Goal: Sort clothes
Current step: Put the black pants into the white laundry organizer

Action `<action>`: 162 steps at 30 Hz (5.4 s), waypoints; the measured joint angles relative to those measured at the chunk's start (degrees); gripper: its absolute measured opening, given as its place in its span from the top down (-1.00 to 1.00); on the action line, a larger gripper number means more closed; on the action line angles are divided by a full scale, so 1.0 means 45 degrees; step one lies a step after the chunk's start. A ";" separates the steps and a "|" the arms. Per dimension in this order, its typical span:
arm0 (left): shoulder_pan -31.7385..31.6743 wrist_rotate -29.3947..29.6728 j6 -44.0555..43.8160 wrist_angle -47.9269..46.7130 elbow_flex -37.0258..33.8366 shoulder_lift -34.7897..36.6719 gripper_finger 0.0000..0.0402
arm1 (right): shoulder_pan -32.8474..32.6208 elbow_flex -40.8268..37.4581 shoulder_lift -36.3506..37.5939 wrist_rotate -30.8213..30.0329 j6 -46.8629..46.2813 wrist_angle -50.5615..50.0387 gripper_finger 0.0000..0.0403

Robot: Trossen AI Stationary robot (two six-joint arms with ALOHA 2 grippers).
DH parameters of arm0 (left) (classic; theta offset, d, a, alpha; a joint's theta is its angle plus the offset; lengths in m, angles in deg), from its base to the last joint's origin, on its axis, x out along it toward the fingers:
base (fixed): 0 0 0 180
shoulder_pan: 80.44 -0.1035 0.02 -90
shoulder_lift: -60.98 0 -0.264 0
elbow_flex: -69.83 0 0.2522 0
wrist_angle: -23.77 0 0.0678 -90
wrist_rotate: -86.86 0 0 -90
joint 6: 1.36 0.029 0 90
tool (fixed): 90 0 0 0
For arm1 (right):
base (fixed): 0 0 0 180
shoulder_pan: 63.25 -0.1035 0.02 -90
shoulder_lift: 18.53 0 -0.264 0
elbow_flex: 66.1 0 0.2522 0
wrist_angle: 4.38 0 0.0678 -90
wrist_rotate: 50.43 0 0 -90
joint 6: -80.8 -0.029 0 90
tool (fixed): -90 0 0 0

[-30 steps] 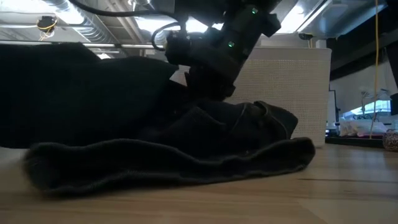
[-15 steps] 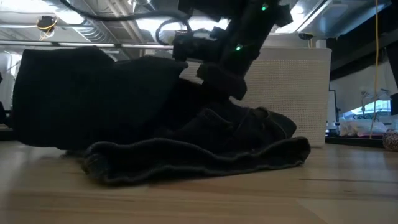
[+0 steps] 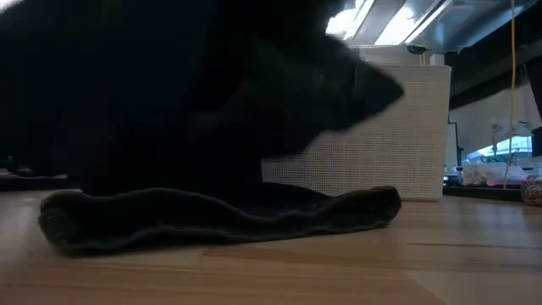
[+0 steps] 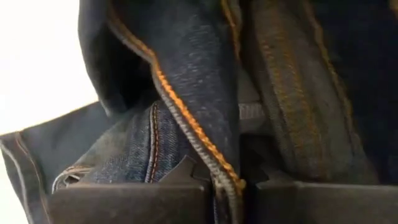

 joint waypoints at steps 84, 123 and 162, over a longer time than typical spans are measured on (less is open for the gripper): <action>0.0002 0.6742 -0.0970 -0.0588 0.0005 0.0861 0.09 | 0.8127 0.0406 0.7449 -0.2136 0.0292 -0.5632 -0.21; 0.0000 0.6067 -0.1462 -0.1672 0.0005 0.0866 0.09 | -0.0572 -0.8015 0.3507 -0.1767 -0.1985 0.3559 -0.33; 0.0005 0.6071 -0.1394 -0.1700 0.0005 0.0861 0.09 | 0.1785 0.1010 0.4530 -0.5545 0.9940 0.5605 0.91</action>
